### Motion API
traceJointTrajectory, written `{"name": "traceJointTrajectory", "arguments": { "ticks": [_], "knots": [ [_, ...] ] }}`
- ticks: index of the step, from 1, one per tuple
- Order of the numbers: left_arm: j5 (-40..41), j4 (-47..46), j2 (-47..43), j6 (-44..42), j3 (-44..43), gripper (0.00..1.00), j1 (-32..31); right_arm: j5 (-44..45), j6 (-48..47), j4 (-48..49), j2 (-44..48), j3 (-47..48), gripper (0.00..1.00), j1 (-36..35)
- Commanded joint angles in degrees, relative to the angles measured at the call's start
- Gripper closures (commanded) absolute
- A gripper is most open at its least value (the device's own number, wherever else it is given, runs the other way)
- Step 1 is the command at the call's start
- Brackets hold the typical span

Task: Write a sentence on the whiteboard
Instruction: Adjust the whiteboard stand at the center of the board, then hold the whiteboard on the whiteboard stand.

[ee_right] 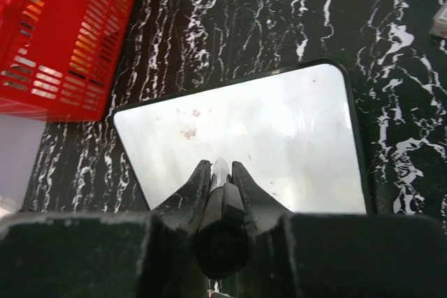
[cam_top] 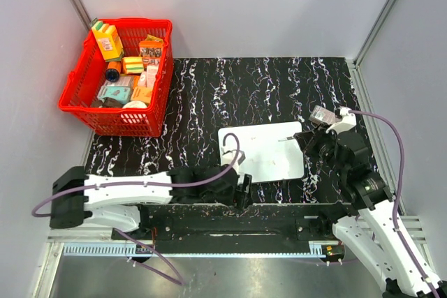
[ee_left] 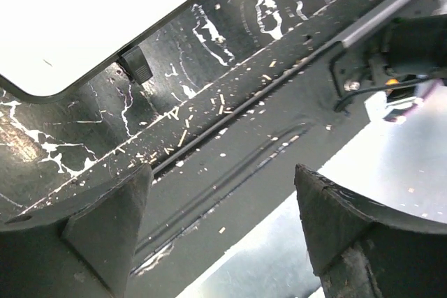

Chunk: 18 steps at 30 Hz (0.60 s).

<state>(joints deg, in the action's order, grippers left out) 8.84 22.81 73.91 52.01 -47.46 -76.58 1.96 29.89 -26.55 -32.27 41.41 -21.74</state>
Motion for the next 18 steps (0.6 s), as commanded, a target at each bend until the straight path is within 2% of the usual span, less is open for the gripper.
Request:
{"name": "traceJointTrajectory", "arguments": {
  "ticks": [1, 5, 11, 18],
  "knots": [
    [0.38, 2.15, -8.59, -1.30, 0.00, 0.12, 0.28, -5.29, 1.58, -1.31, 2.73, -0.54, 1.00, 0.29],
    [0.56, 1.71, -14.84, -1.38, 1.23, 0.08, 0.99, -7.05, 0.17, -5.17, 2.92, 1.13, 1.00, 0.29],
    [3.20, 1.80, -24.41, -1.12, 4.21, 0.08, 1.78, -11.97, 1.84, -8.44, 5.90, 0.00, 1.00, 0.20],
    [2.06, 2.41, -32.77, -2.70, 7.47, 0.06, 8.09, -14.61, 3.78, -8.53, 8.89, -4.31, 1.00, 0.29]
  ]
}}
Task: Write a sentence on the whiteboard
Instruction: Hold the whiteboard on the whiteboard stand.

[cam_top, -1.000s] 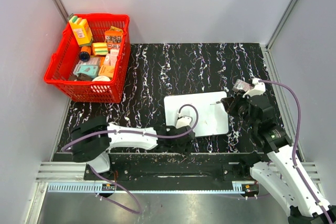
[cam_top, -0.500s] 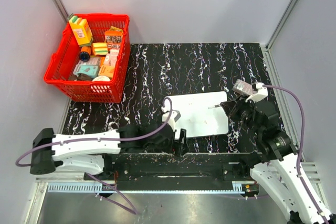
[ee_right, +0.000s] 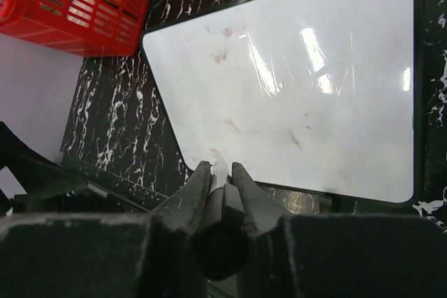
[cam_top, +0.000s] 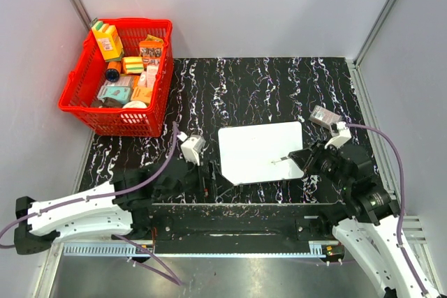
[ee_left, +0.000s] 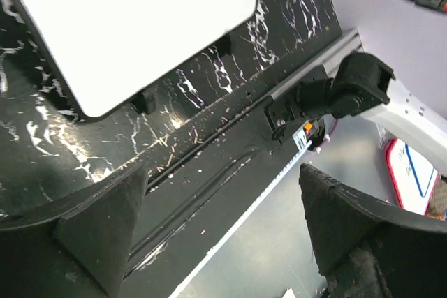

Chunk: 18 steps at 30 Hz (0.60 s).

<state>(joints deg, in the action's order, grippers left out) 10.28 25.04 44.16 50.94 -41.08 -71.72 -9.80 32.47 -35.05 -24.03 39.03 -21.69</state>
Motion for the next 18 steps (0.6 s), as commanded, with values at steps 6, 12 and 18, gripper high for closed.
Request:
{"name": "traceJointTrajectory", "arguments": {
  "ticks": [6, 12, 18],
  "knots": [
    [-2.55, 1.33, -2.59, -5.84, 0.13, 0.05, 10.54, -1.28, -1.17, 3.13, -4.53, 0.08, 1.00, 0.25],
    [-6.93, 0.01, -1.28, -11.64, -0.40, 0.02, 20.72, -0.40, -6.79, 5.61, -7.43, 3.94, 1.00, 0.25],
    [-19.41, -4.03, 3.02, -17.09, -0.49, 0.02, 33.11, -0.92, -8.38, 8.58, -6.56, 4.92, 1.00, 0.25]
  ]
}}
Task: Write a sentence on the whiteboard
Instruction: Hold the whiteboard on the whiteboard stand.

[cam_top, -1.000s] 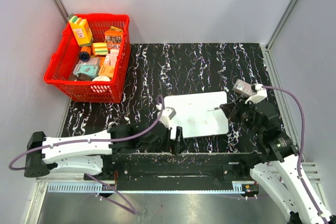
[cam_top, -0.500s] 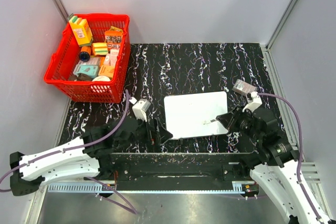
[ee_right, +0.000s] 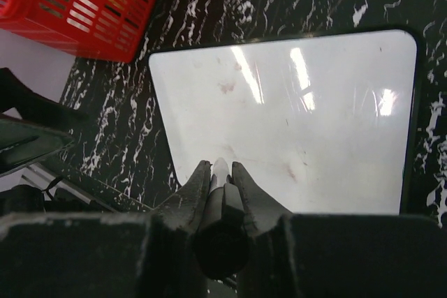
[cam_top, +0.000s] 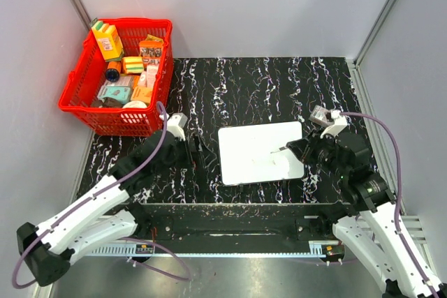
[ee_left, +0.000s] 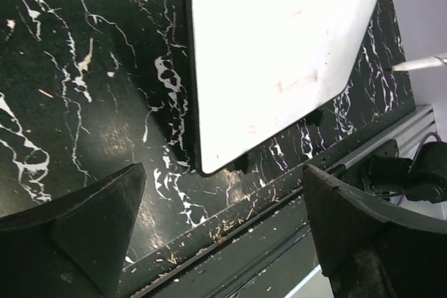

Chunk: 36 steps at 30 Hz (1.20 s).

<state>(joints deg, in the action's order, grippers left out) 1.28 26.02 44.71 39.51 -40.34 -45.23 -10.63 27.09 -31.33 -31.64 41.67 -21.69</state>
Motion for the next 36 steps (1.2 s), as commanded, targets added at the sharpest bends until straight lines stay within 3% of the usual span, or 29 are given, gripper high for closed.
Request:
{"name": "traceJointTrajectory", "arguments": {
  "ticks": [1, 13, 20, 24, 31, 36],
  "knots": [
    [-11.64, -5.45, 2.92, -6.19, -1.32, 0.02, 8.04, 0.08, -2.75, 5.75, 1.49, 1.67, 1.00, 0.25],
    [-32.99, -15.11, 4.25, -8.66, 2.19, 0.02, 22.81, -2.81, -1.95, 14.80, 0.88, -2.03, 1.00, 0.25],
    [-38.01, -21.97, 2.93, -5.94, 6.93, 0.02, 28.35, -2.20, -1.25, 19.02, -1.32, -4.58, 1.00, 0.25],
    [-39.95, -25.84, 4.33, -4.53, 8.25, 0.02, 29.32, -2.81, -0.99, 21.31, -2.99, -5.02, 1.00, 0.25],
    [-43.81, -43.74, 6.26, -3.12, 14.14, 0.04, 29.32, -4.92, -0.90, 25.71, -3.43, -5.46, 1.00, 0.25],
    [-46.54, -50.18, 12.15, -3.21, 14.67, 0.10, 29.06, -7.03, -0.46, 27.37, -7.46, -4.67, 1.00, 0.16]
  ]
}}
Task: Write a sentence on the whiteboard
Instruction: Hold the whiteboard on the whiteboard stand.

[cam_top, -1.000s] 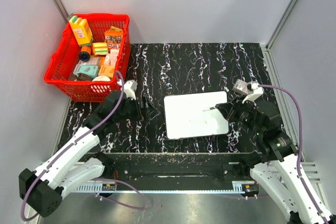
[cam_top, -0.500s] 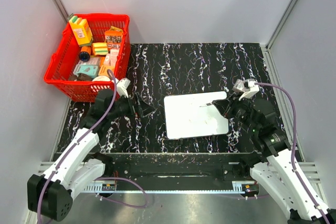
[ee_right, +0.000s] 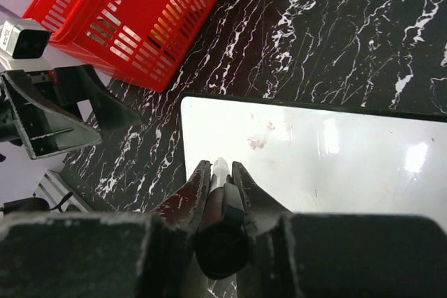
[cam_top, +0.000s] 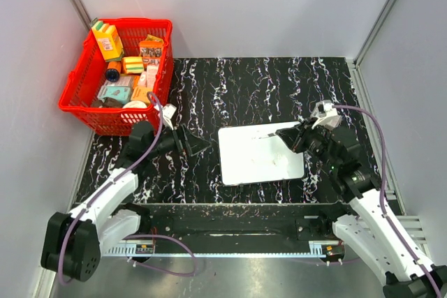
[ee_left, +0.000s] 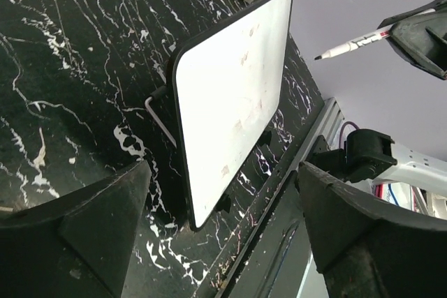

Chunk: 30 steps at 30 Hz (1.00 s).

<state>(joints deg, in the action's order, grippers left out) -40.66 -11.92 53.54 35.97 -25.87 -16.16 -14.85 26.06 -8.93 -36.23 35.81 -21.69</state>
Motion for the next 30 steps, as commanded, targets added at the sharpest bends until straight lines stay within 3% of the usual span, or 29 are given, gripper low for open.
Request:
{"name": "traceJointTrajectory", "arguments": {
  "ticks": [1, 15, 22, 30],
  "knots": [
    [-4.86, -14.51, 4.11, 0.33, 0.38, 0.11, -0.27, -2.99, 0.65, 5.23, -3.41, 1.45, 1.00, -0.10],
    [-6.00, -16.72, 19.23, -7.40, -4.63, 0.15, -2.56, 8.61, -2.42, 7.52, -5.70, 3.74, 1.00, -11.00],
    [-11.18, -26.38, 26.52, -4.33, -5.42, 0.20, -2.64, 8.09, -2.33, 11.30, -7.36, 3.04, 1.00, -11.88],
    [-13.21, -20.96, 29.34, -7.05, -11.92, 0.23, -5.37, 7.64, -1.19, 13.23, -7.98, 2.16, 1.00, -11.97]
  ]
}}
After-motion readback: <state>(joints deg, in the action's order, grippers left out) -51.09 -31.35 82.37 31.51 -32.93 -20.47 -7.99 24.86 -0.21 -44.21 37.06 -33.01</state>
